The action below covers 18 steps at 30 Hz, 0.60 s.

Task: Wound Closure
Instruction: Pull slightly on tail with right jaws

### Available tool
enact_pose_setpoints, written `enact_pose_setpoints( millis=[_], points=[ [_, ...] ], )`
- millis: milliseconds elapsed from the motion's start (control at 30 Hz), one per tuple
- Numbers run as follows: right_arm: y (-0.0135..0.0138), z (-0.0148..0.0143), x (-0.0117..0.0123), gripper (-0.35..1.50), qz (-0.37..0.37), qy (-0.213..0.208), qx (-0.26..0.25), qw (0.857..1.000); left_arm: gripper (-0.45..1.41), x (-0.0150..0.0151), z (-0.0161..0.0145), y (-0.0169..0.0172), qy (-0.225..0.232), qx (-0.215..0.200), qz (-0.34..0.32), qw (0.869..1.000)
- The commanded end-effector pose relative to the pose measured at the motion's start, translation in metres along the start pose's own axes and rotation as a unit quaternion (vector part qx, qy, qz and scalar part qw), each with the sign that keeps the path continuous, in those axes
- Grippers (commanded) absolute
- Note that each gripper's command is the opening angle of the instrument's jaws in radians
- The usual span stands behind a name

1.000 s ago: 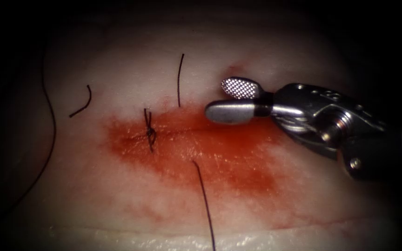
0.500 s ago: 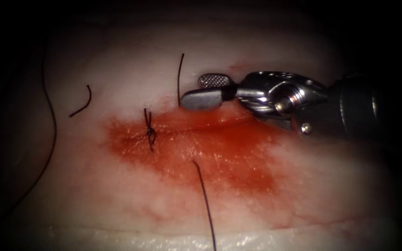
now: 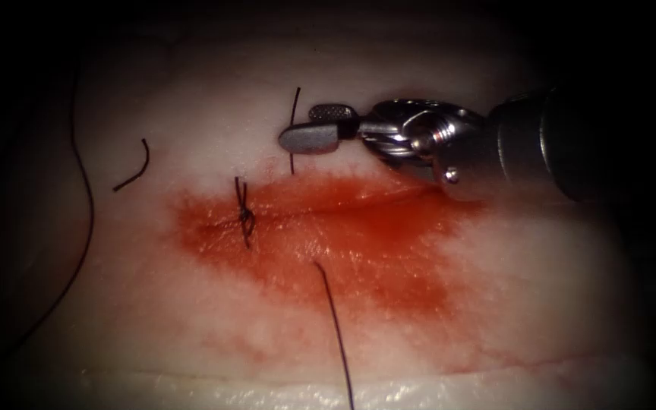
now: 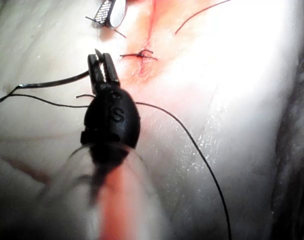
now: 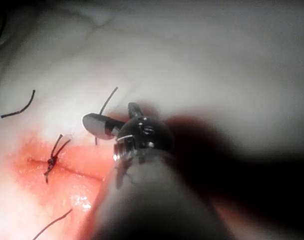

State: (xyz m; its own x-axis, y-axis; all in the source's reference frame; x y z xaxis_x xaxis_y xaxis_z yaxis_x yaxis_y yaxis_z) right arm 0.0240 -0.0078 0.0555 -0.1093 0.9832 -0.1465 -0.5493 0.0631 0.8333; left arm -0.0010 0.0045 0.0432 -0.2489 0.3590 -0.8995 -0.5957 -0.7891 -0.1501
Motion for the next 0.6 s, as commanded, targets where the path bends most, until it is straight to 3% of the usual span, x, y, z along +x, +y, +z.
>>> enact_pose_setpoints(
  millis=[33,267,300,333,367,433,600],
  points=[
    [-0.0005,0.0013,-0.0001,0.89,0.000,-0.001,0.006,1.000,-0.45,-0.0005,0.0007,0.0003,-0.001,-0.001,0.001,1.000],
    [-0.0015,0.0023,0.0004,0.77,0.000,-0.003,0.021,1.000,-0.45,-0.0005,0.0008,0.0004,-0.001,-0.002,-0.001,1.000],
    [-0.0015,0.0023,0.0004,0.67,0.000,0.000,0.022,1.000,-0.45,-0.0005,0.0008,0.0004,-0.001,-0.002,-0.001,1.000],
    [-0.0015,0.0022,0.0005,0.04,0.000,0.011,0.021,1.000,-0.45,-0.0005,0.0008,0.0004,-0.001,-0.002,-0.001,1.000],
    [-0.0015,0.0022,0.0005,0.04,0.000,0.011,0.021,1.000,-0.45,-0.0005,0.0008,0.0004,-0.001,-0.002,-0.001,1.000],
    [-0.0015,0.0020,0.0006,-0.35,-0.014,0.020,0.015,1.000,-0.45,-0.0005,0.0008,0.0004,-0.001,-0.002,-0.001,1.000],
    [-0.0020,0.0016,0.0003,-0.35,-0.048,0.043,0.017,0.998,-0.45,-0.0006,0.0008,0.0004,-0.002,-0.003,-0.001,1.000]
  ],
)
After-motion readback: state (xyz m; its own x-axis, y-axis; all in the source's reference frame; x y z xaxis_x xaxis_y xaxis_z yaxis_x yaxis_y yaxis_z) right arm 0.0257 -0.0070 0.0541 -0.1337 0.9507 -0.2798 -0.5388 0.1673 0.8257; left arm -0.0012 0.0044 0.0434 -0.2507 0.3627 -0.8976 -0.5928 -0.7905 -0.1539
